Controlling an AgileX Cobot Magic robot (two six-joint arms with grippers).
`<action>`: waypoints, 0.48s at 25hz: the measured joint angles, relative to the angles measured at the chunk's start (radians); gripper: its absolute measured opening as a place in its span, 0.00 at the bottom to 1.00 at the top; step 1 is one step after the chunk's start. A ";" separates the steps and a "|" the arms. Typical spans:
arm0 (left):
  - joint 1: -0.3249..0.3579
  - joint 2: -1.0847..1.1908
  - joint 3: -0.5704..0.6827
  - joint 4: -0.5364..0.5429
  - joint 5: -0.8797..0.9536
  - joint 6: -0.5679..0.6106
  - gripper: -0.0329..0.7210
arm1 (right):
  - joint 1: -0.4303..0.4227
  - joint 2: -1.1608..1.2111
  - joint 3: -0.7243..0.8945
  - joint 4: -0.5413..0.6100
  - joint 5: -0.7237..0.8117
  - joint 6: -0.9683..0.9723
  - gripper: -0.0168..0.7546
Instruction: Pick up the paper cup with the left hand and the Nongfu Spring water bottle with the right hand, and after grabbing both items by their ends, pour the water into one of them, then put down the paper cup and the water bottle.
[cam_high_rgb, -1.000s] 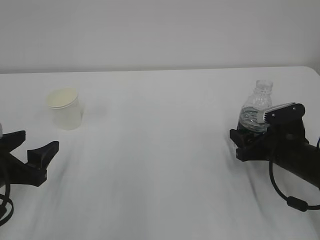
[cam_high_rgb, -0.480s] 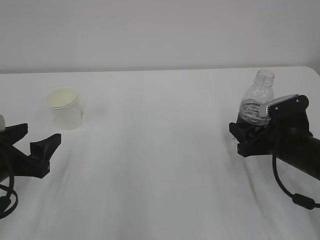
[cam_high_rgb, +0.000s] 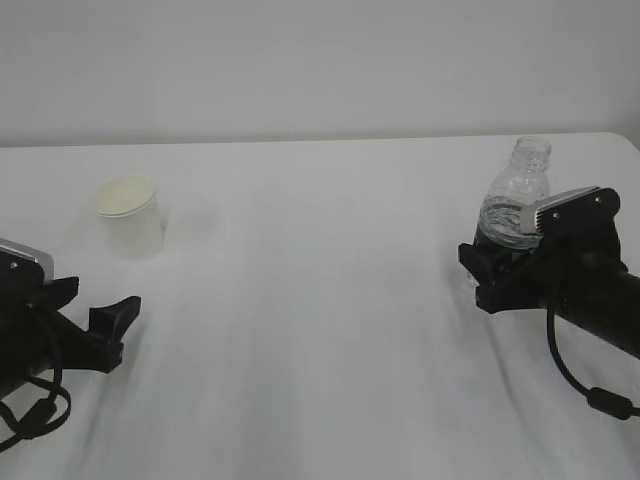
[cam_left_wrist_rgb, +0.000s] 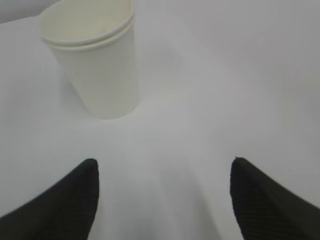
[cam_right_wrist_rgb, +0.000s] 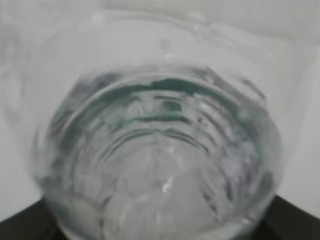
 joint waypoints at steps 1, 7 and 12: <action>0.000 0.000 -0.010 -0.005 0.000 0.000 0.82 | 0.000 0.000 0.000 0.000 0.000 0.000 0.64; 0.023 0.010 -0.063 -0.016 0.000 0.000 0.82 | 0.000 0.000 0.000 0.000 0.000 0.000 0.64; 0.096 0.068 -0.105 0.056 0.000 0.000 0.82 | 0.000 0.000 0.001 0.000 0.000 0.000 0.64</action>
